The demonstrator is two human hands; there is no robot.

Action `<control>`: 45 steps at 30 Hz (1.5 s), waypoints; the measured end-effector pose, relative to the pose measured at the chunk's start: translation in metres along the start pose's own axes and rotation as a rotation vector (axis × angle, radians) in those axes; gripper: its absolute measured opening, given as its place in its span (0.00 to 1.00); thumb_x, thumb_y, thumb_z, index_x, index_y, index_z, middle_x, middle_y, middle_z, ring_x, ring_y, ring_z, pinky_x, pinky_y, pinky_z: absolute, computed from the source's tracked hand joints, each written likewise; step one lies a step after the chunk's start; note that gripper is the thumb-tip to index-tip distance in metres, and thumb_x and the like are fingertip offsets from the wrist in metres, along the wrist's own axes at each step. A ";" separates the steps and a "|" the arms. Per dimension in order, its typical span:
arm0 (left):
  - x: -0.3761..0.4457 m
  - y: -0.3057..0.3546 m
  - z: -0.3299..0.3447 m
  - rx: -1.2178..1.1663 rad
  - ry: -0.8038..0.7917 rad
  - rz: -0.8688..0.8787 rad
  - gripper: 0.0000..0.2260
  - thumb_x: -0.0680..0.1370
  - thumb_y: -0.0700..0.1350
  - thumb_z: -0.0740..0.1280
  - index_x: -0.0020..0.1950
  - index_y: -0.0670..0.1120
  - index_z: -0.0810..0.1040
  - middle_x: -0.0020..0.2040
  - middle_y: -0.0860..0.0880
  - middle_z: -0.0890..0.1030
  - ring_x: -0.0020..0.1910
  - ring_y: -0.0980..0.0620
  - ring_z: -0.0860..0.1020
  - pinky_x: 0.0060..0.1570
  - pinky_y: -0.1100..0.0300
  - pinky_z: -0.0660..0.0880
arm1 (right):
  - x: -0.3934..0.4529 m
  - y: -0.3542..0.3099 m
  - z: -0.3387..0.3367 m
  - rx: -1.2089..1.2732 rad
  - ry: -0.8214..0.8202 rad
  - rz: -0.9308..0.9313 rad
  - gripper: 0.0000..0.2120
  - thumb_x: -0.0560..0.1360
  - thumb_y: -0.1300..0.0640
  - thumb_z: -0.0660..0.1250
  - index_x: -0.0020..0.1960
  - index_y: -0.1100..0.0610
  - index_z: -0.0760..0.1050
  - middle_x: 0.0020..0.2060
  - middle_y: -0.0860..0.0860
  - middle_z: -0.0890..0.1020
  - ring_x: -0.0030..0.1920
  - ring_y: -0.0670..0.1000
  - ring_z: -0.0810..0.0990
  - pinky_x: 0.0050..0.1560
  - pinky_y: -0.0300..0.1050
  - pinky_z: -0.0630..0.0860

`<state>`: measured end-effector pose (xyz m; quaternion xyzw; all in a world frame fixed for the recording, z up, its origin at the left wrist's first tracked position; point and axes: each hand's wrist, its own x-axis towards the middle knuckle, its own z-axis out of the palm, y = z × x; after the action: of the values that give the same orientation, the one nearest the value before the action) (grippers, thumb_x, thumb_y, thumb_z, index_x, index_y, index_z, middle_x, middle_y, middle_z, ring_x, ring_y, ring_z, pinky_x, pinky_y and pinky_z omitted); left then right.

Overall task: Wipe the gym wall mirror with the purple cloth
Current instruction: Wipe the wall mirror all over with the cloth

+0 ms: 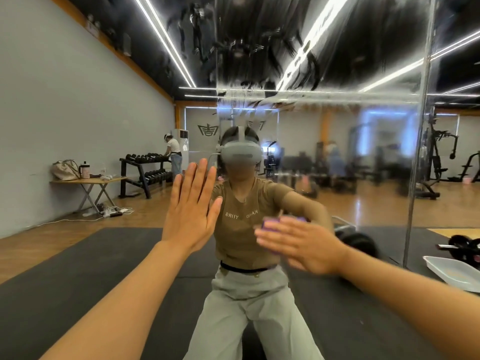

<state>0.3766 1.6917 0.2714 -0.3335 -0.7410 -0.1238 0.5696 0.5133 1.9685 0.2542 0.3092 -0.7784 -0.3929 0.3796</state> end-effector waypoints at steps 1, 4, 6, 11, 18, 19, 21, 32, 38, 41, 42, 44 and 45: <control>0.000 0.000 -0.001 0.004 0.001 0.006 0.29 0.85 0.56 0.45 0.83 0.44 0.46 0.83 0.44 0.46 0.82 0.44 0.46 0.79 0.46 0.43 | 0.011 0.020 -0.009 0.008 0.039 0.044 0.30 0.79 0.53 0.59 0.80 0.56 0.60 0.79 0.52 0.62 0.80 0.54 0.57 0.80 0.53 0.52; 0.001 -0.002 -0.003 0.020 0.004 0.022 0.29 0.85 0.56 0.45 0.83 0.44 0.47 0.83 0.44 0.46 0.82 0.46 0.46 0.80 0.48 0.43 | 0.053 0.087 -0.039 -0.046 0.142 0.228 0.27 0.82 0.52 0.56 0.80 0.58 0.60 0.79 0.54 0.62 0.80 0.56 0.58 0.80 0.54 0.53; 0.000 -0.006 -0.008 0.045 -0.001 0.044 0.28 0.85 0.56 0.45 0.83 0.44 0.50 0.83 0.45 0.48 0.82 0.48 0.47 0.80 0.49 0.43 | 0.082 0.121 -0.058 -0.062 0.221 0.365 0.27 0.82 0.52 0.54 0.80 0.59 0.61 0.79 0.55 0.63 0.79 0.57 0.58 0.80 0.52 0.51; 0.000 -0.014 -0.013 0.082 -0.001 0.078 0.28 0.86 0.58 0.42 0.83 0.44 0.54 0.83 0.45 0.52 0.82 0.49 0.48 0.79 0.51 0.44 | 0.118 0.114 -0.063 0.037 0.433 0.721 0.28 0.82 0.54 0.55 0.80 0.59 0.60 0.79 0.55 0.62 0.80 0.57 0.56 0.81 0.50 0.47; 0.000 -0.029 -0.012 0.087 0.041 0.176 0.27 0.86 0.53 0.48 0.83 0.46 0.48 0.83 0.47 0.49 0.82 0.49 0.50 0.79 0.50 0.48 | 0.058 -0.031 0.004 -0.014 0.099 0.140 0.31 0.80 0.49 0.59 0.81 0.54 0.57 0.80 0.52 0.59 0.81 0.56 0.52 0.81 0.55 0.47; -0.001 -0.031 -0.013 0.082 0.050 0.192 0.27 0.85 0.52 0.50 0.83 0.45 0.48 0.83 0.47 0.49 0.82 0.49 0.50 0.79 0.50 0.48 | 0.049 -0.040 0.009 -0.034 0.050 0.067 0.31 0.81 0.49 0.58 0.82 0.54 0.57 0.81 0.51 0.58 0.81 0.56 0.52 0.81 0.54 0.46; -0.002 -0.035 -0.014 0.069 0.069 0.218 0.28 0.85 0.50 0.52 0.83 0.44 0.50 0.83 0.47 0.50 0.82 0.49 0.51 0.79 0.51 0.50 | 0.043 -0.034 0.009 -0.052 -0.007 -0.058 0.29 0.82 0.49 0.56 0.82 0.54 0.57 0.81 0.50 0.58 0.81 0.54 0.52 0.81 0.53 0.45; -0.005 -0.041 -0.003 0.051 0.179 0.246 0.24 0.86 0.49 0.49 0.82 0.42 0.56 0.82 0.44 0.58 0.81 0.47 0.56 0.79 0.48 0.56 | 0.172 0.148 -0.084 0.022 0.316 0.515 0.27 0.83 0.50 0.52 0.80 0.57 0.61 0.79 0.55 0.64 0.80 0.57 0.58 0.79 0.52 0.50; -0.006 -0.042 -0.003 0.005 0.215 0.245 0.24 0.84 0.46 0.53 0.80 0.40 0.60 0.81 0.43 0.60 0.80 0.46 0.59 0.78 0.48 0.57 | 0.176 0.089 -0.058 0.008 0.420 0.558 0.26 0.84 0.49 0.51 0.79 0.58 0.63 0.78 0.55 0.64 0.80 0.59 0.58 0.79 0.54 0.50; -0.006 -0.042 -0.004 -0.016 0.231 0.218 0.25 0.83 0.46 0.55 0.79 0.40 0.61 0.80 0.43 0.61 0.80 0.47 0.59 0.79 0.49 0.56 | 0.146 0.031 -0.026 -0.072 0.297 0.342 0.25 0.85 0.49 0.49 0.80 0.56 0.62 0.79 0.55 0.63 0.79 0.60 0.59 0.78 0.58 0.54; -0.006 -0.042 -0.004 -0.021 0.232 0.209 0.25 0.83 0.46 0.55 0.79 0.41 0.61 0.80 0.43 0.61 0.80 0.47 0.59 0.79 0.49 0.56 | 0.132 0.012 -0.016 -0.080 0.241 0.280 0.25 0.85 0.49 0.50 0.80 0.55 0.61 0.79 0.54 0.62 0.79 0.59 0.59 0.79 0.58 0.53; -0.007 -0.042 -0.003 -0.020 0.227 0.206 0.25 0.83 0.46 0.55 0.79 0.41 0.61 0.80 0.43 0.60 0.80 0.47 0.58 0.79 0.49 0.56 | 0.103 -0.023 0.001 -0.079 0.129 0.131 0.26 0.84 0.49 0.53 0.81 0.54 0.59 0.80 0.52 0.60 0.80 0.58 0.56 0.80 0.57 0.50; -0.007 -0.042 -0.003 -0.019 0.224 0.207 0.25 0.83 0.46 0.54 0.80 0.41 0.61 0.81 0.43 0.60 0.80 0.47 0.58 0.79 0.48 0.56 | 0.090 -0.035 0.006 -0.081 0.079 0.057 0.26 0.84 0.49 0.53 0.81 0.53 0.58 0.80 0.51 0.60 0.81 0.57 0.54 0.80 0.56 0.48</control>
<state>0.3532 1.6567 0.2743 -0.3978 -0.6333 -0.1078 0.6550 0.4683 1.8832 0.2537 0.2866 -0.7549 -0.4006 0.4331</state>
